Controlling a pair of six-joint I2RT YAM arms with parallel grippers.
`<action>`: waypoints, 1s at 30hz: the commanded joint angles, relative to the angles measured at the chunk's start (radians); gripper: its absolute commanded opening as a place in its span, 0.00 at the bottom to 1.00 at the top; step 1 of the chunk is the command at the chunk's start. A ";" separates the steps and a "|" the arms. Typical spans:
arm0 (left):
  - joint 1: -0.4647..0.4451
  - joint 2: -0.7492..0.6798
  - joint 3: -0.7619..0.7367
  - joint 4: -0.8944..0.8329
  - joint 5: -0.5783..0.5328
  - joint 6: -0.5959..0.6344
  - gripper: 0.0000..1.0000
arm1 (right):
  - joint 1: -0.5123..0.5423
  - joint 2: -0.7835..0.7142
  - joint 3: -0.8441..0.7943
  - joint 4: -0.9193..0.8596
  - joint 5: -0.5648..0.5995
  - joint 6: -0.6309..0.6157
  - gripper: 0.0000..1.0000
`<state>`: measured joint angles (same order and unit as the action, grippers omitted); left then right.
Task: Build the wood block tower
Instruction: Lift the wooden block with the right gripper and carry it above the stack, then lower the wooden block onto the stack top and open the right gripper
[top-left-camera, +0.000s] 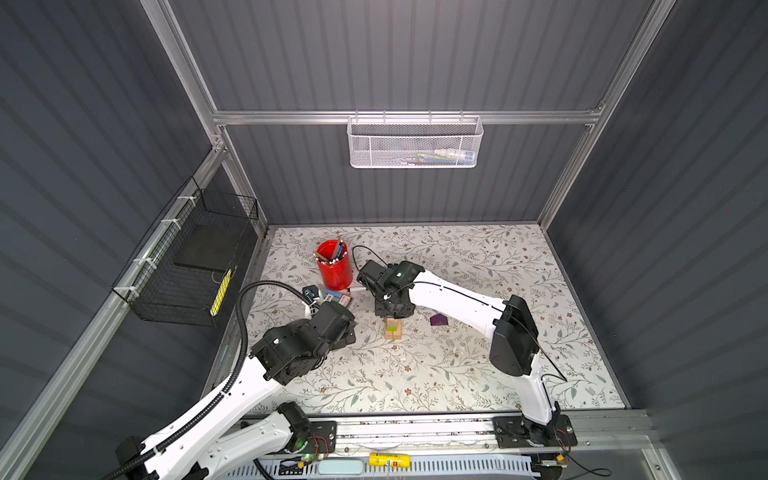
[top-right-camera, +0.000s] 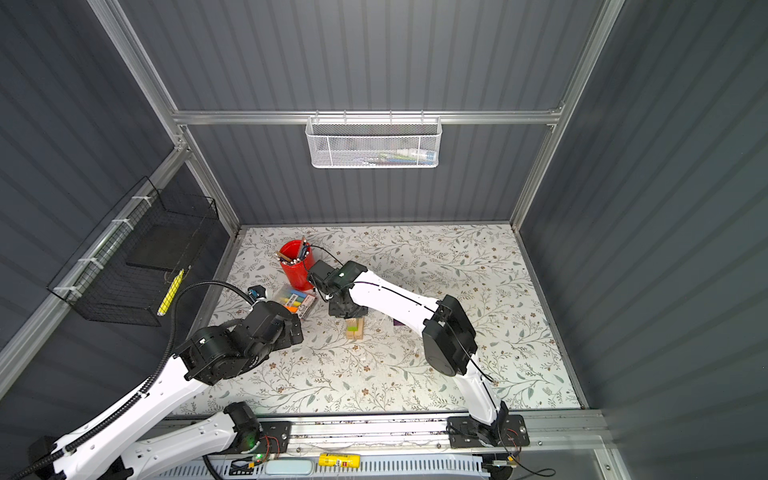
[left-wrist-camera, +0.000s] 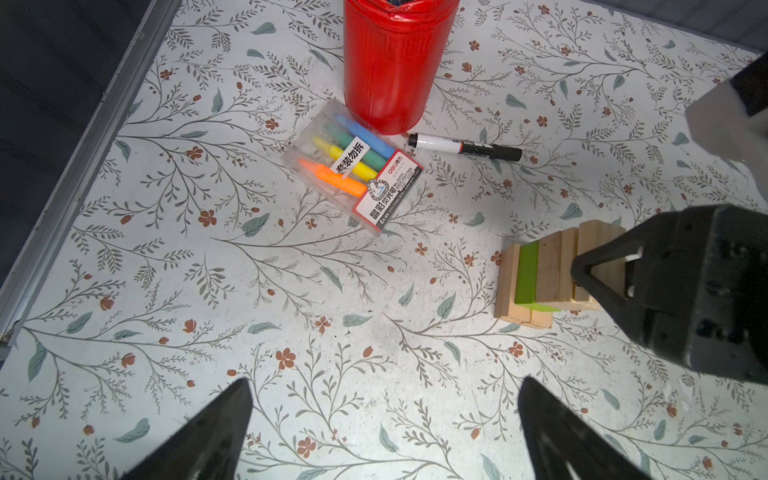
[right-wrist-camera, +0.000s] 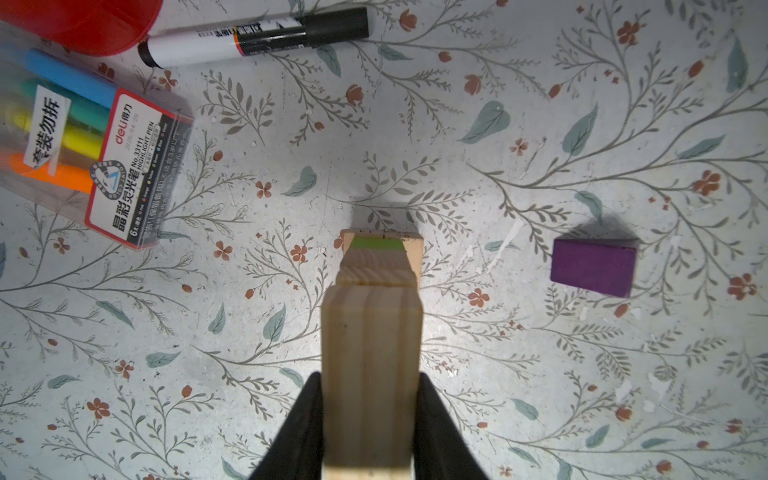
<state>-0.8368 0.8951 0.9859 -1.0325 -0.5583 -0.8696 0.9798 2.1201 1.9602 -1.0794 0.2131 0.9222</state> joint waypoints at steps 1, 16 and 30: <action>0.005 0.006 -0.014 -0.008 -0.017 -0.003 1.00 | 0.003 0.033 0.032 -0.028 0.001 -0.012 0.34; 0.005 0.004 -0.012 -0.006 -0.017 -0.006 1.00 | -0.004 0.046 0.024 -0.043 0.003 -0.006 0.44; 0.005 0.008 -0.009 -0.007 -0.014 -0.008 1.00 | -0.010 0.041 0.000 -0.014 -0.020 -0.004 0.37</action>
<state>-0.8368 0.9016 0.9859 -1.0321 -0.5583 -0.8696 0.9730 2.1574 1.9697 -1.0851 0.1944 0.9150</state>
